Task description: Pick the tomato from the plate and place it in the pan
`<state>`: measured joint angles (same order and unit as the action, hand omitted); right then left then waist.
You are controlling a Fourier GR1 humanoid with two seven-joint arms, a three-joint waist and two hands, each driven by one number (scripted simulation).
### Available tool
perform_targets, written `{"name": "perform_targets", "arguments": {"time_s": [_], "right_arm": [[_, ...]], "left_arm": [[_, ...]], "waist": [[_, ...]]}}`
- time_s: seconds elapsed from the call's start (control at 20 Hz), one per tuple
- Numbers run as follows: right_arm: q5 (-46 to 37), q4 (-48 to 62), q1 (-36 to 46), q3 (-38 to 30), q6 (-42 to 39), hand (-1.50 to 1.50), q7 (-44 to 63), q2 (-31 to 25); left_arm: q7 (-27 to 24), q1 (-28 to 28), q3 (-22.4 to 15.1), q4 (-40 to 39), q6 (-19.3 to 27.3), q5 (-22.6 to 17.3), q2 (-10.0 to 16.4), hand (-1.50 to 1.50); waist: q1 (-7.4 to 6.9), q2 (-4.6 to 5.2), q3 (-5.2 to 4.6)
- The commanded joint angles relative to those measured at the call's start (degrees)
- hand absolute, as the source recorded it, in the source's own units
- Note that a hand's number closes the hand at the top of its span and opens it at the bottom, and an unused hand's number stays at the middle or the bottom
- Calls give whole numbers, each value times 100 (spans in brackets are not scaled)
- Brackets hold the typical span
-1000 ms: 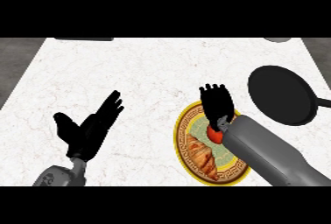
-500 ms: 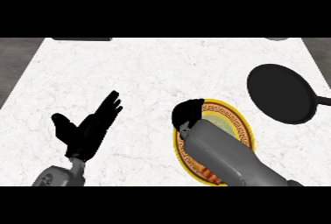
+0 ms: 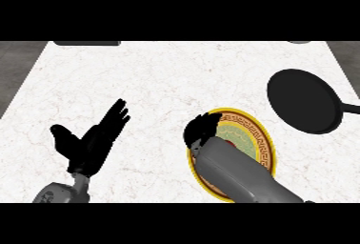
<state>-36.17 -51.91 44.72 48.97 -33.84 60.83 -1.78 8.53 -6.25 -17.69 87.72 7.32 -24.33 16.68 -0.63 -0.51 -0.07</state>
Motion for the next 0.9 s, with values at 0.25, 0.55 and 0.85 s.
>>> {"name": "perform_targets", "arguments": {"time_s": [0.25, 0.55, 0.85], "right_arm": [[-549, 22, -45, -1, -689, -150, 1040, 14], [-926, 59, -318, -202, -581, -150, 677, -174], [-1422, 134, -550, -294, -534, -150, 263, -365]], "left_arm": [[16, 17, 65, -31, 39, 99, -113, 0], [-161, 248, 165, -11, -196, 98, -81, 0], [3, 79, 103, -85, -48, 307, -317, 0]], "waist": [[107, 19, 3], [79, 34, 4], [71, 46, 6]]}}
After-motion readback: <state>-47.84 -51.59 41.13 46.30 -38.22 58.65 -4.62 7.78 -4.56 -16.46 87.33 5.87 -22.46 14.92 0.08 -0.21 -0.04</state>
